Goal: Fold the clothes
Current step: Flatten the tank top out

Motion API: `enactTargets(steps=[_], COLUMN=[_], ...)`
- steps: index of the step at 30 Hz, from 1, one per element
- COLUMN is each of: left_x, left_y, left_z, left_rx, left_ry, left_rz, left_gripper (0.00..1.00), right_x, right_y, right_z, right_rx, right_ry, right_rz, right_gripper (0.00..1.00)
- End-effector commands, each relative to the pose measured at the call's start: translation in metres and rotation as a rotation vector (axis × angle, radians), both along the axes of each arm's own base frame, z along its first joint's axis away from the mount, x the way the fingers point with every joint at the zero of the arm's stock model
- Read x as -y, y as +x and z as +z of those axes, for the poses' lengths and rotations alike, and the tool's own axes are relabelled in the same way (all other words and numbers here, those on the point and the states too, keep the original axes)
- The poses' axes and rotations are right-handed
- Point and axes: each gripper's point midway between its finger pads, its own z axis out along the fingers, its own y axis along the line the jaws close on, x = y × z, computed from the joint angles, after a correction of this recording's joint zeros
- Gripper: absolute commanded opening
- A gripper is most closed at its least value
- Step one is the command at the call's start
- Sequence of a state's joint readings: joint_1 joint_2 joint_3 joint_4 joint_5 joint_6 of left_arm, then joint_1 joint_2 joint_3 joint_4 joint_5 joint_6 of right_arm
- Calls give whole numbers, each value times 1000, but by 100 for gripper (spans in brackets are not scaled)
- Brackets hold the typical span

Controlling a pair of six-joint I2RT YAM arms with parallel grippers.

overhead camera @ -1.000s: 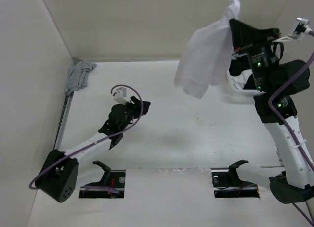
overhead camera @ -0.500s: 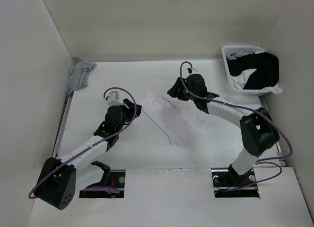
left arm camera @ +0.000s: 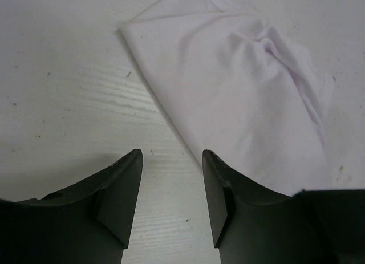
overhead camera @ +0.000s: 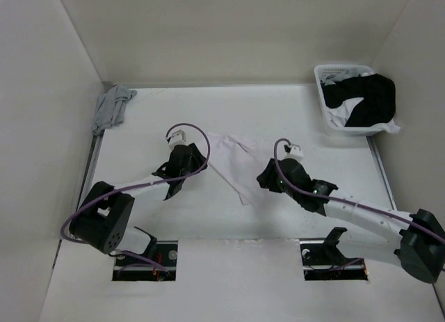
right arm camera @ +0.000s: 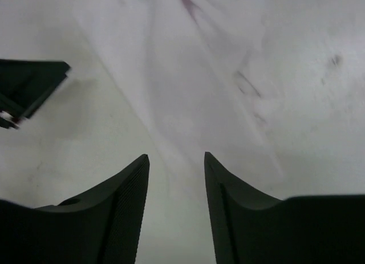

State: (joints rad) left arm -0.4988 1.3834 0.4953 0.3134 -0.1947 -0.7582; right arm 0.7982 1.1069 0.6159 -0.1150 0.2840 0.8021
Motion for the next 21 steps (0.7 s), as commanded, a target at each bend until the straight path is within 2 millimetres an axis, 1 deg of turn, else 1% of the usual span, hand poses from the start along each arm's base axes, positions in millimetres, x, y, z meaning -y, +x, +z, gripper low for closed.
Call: enactTargets(steps=[1, 3, 4, 6, 8, 11, 14, 16, 19, 21], left_x=[2, -2, -4, -6, -7, -7, -2, 4, 11, 11], left_y=[40, 52, 56, 67, 74, 82, 89, 93, 99, 103], left_z=[32, 28, 26, 19, 13, -2, -13, -17, -15, -9], left_rx=[107, 99, 95, 77, 62, 26, -1, -5, 8, 25], left_ry=[-10, 3, 6, 4, 4, -1, -11, -27, -51, -66], left_rz=[69, 104, 116, 144, 157, 173, 180, 180, 170, 171], left_gripper=[45, 45, 45, 44, 44, 41, 38, 29, 11, 5], right_x=[32, 35, 35, 37, 33, 30, 29, 30, 38, 43], right_y=[-45, -54, -55, -52, -50, -41, -30, -22, -4, 8], right_z=[-46, -59, -64, -74, -79, -91, -97, -94, -88, -84], right_rx=[-178, -218, -235, -246, -255, -259, -259, -238, -188, -156], right_ry=[-9, 7, 7, -15, -27, -47, -46, -40, -53, -69], right_rz=[-172, -206, -223, -252, -251, -264, -284, -302, -334, -344], right_gripper=[51, 53, 54, 56, 56, 53, 44, 38, 21, 8])
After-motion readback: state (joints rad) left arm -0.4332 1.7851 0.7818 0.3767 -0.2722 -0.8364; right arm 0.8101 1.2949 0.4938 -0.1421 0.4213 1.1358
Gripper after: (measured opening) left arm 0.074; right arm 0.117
